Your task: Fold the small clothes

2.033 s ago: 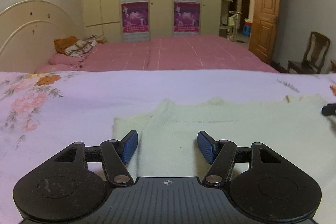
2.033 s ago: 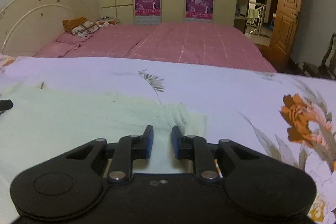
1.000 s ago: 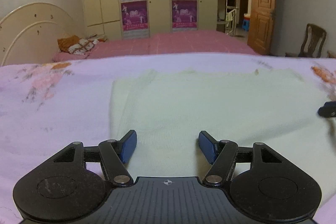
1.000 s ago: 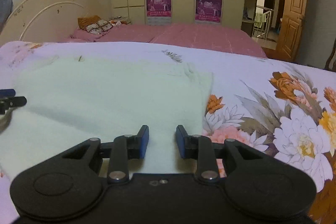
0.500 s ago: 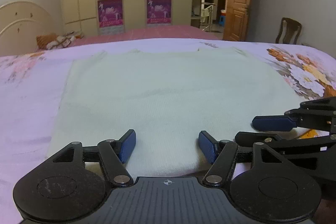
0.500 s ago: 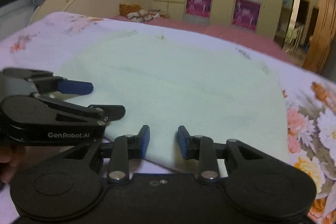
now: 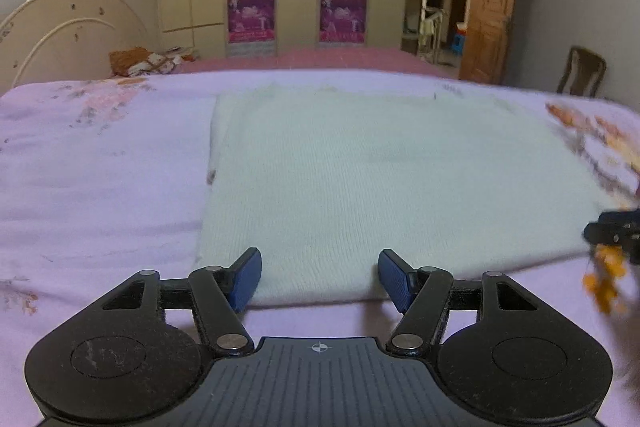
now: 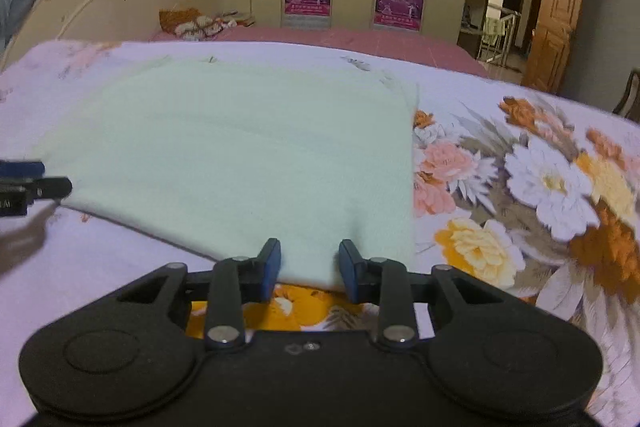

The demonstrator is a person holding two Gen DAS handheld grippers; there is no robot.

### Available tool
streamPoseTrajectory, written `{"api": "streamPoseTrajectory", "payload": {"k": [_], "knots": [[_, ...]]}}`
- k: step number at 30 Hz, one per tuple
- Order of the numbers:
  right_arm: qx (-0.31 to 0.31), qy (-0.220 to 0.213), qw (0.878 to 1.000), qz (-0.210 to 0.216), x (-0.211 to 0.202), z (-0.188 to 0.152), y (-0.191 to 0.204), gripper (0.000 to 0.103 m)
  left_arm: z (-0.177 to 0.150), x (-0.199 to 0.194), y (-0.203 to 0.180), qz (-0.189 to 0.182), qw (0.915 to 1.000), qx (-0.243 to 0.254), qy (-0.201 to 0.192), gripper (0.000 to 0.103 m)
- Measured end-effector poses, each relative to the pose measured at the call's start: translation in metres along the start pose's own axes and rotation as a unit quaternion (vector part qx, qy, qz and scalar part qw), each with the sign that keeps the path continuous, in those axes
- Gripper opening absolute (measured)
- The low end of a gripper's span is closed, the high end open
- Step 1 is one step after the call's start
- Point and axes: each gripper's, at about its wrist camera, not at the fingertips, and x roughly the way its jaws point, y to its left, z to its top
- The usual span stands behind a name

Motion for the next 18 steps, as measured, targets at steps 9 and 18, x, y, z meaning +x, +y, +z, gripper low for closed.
{"api": "streamPoseTrajectory", "payload": {"k": [9,18], "knots": [[0.028,0.008,1.000,-0.011,-0.001,-0.006,-0.018,0.022,0.000,0.003,0.006,0.010,0.9999,-0.009,0.008,0.065],[0.036,0.001,0.999,-0.014,-0.003,-0.007,-0.017,0.025,-0.007,0.010,0.009,0.011,0.9997,-0.005,0.020,0.065]]}}
